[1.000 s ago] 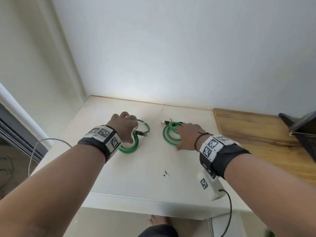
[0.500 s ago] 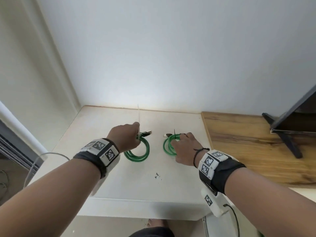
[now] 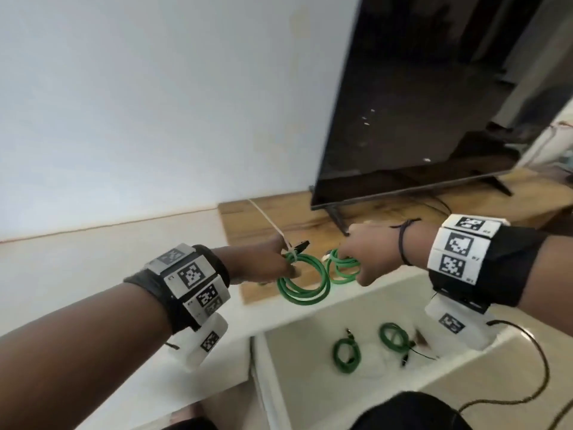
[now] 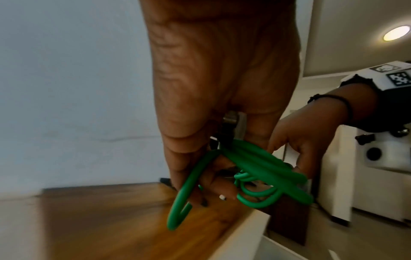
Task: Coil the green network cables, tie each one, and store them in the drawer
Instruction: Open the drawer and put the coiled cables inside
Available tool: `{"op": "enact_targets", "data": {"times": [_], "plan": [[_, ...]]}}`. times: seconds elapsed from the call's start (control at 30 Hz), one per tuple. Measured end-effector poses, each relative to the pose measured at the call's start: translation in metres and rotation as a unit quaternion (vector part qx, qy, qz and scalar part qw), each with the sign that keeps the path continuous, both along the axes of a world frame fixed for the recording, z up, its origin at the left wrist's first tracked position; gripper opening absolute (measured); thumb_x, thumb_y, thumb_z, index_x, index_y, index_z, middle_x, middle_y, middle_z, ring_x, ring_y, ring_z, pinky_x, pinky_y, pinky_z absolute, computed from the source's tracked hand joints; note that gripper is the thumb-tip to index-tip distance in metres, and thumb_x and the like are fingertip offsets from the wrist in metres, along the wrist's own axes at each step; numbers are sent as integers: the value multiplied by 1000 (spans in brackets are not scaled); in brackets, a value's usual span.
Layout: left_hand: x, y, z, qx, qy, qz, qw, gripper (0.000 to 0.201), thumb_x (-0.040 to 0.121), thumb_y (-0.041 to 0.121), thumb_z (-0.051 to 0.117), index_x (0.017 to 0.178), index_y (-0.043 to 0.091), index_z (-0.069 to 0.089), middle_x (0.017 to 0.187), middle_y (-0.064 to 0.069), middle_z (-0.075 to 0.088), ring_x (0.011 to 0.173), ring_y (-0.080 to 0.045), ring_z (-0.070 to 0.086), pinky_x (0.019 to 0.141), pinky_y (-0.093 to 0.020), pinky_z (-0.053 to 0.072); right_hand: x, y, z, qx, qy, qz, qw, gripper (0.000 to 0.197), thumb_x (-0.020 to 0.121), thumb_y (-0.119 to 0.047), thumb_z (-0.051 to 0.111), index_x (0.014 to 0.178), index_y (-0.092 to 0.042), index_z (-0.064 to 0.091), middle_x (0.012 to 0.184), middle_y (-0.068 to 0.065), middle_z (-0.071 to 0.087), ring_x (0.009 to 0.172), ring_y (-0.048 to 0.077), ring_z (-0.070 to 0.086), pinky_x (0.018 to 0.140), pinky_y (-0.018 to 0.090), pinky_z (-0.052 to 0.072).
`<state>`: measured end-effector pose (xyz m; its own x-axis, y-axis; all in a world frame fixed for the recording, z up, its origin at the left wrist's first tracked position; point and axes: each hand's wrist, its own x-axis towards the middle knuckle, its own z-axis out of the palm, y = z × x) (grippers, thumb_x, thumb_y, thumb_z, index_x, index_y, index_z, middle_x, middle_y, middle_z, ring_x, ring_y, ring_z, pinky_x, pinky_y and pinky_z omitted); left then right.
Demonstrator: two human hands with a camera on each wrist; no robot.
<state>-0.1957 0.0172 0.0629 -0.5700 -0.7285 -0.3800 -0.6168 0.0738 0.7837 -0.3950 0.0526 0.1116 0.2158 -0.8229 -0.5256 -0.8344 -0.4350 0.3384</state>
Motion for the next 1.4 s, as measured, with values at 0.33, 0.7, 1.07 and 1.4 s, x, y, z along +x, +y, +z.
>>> {"op": "enact_targets", "data": {"times": [0.33,0.7,1.07,1.4], "plan": [[-148,40,-123,94,-102,-68,988,49,84,16,68,126,17,42,113,-10,60,88,-23,66,69,-36,60,-163,33,-109,118,-23,-162,979,39,74,-39,67,104,-14,63,98,9,64,90,26,58,72,38,49],[-163,45,-254,111,-273,-198,935,33,90,23,59,119,15,46,106,-7,59,79,-18,59,66,-26,51,-155,-29,-236,264,19,-180,947,32,81,-31,71,103,-9,63,81,0,56,78,22,53,54,30,40],[-157,-4,-323,87,-378,-237,891,21,91,19,58,77,5,55,95,-10,64,74,-20,54,63,-27,40,-175,-69,-320,248,29,-155,956,52,82,-27,69,126,-4,55,121,9,60,101,26,59,76,30,44],[-159,-14,-340,147,-320,-159,922,27,90,16,55,66,6,46,69,-4,45,61,-17,46,51,-25,36,-196,-81,-385,129,-14,-184,974,59,80,-32,65,133,-18,45,136,7,52,120,28,54,94,36,45]]}}
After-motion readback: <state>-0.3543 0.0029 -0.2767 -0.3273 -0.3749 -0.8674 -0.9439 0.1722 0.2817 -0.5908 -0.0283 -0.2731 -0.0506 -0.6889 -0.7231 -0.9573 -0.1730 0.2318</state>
